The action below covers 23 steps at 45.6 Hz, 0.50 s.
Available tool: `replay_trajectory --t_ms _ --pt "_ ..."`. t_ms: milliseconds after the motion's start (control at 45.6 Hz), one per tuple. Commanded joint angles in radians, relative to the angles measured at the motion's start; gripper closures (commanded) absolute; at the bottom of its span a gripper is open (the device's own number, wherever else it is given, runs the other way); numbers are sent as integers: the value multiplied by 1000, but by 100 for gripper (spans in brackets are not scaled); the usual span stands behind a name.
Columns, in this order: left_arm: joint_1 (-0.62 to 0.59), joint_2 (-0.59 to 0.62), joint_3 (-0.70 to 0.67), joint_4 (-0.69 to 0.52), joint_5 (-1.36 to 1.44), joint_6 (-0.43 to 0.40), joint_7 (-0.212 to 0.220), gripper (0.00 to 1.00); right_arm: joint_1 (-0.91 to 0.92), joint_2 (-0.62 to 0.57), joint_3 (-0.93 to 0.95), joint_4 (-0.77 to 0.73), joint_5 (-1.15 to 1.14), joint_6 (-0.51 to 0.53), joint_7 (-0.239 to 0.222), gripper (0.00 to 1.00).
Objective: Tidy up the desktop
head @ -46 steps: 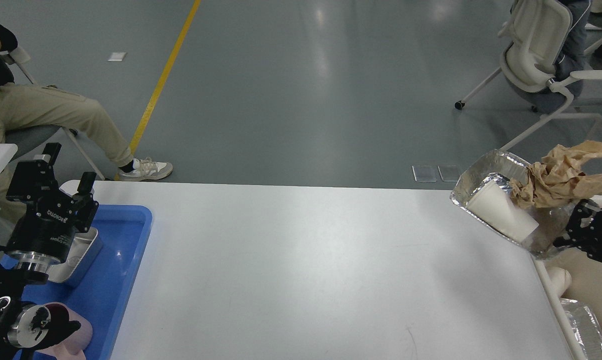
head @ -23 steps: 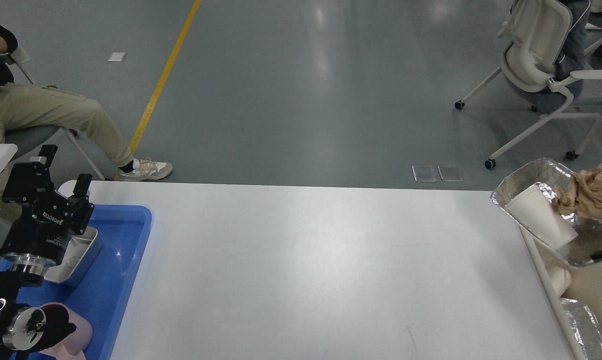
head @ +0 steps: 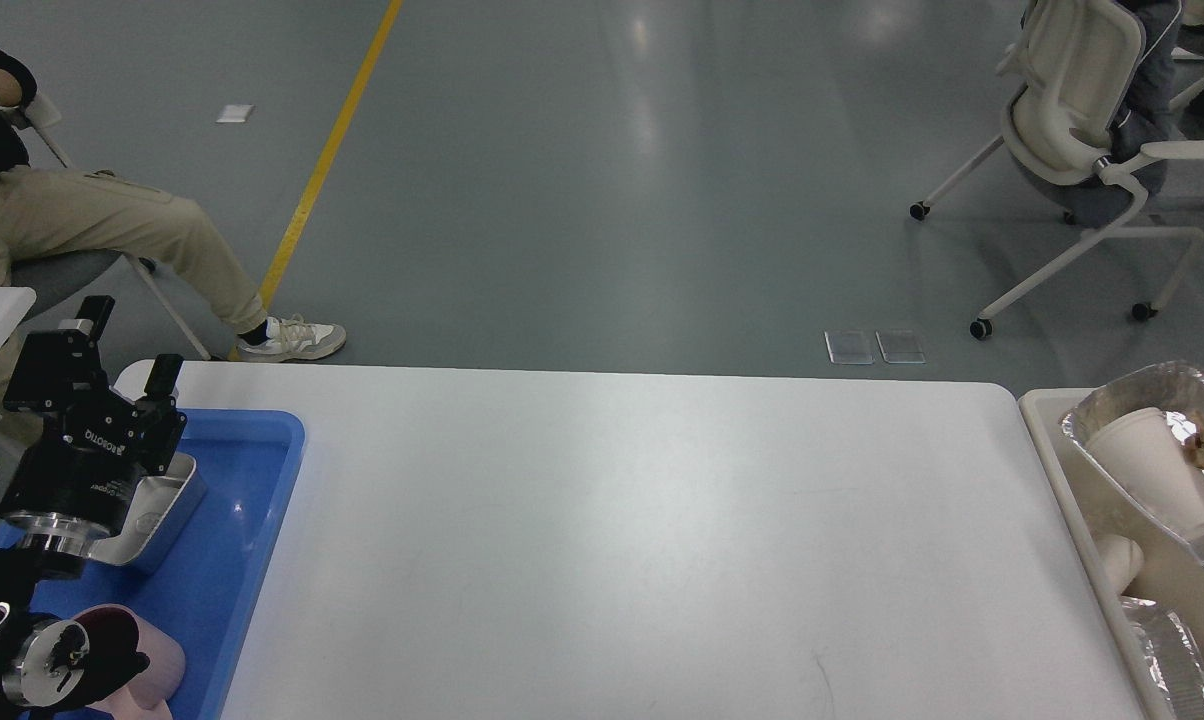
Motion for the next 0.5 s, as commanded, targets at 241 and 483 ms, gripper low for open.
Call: replay_trajectory --t_ms 241,483 --pt "6 1 3 4 -2 0 -16 3 -8 9 0 -157 14 0 2 100" --pt "5 -1 9 5 -2 0 -16 3 -10 11 -2 -207 14 0 2 99"
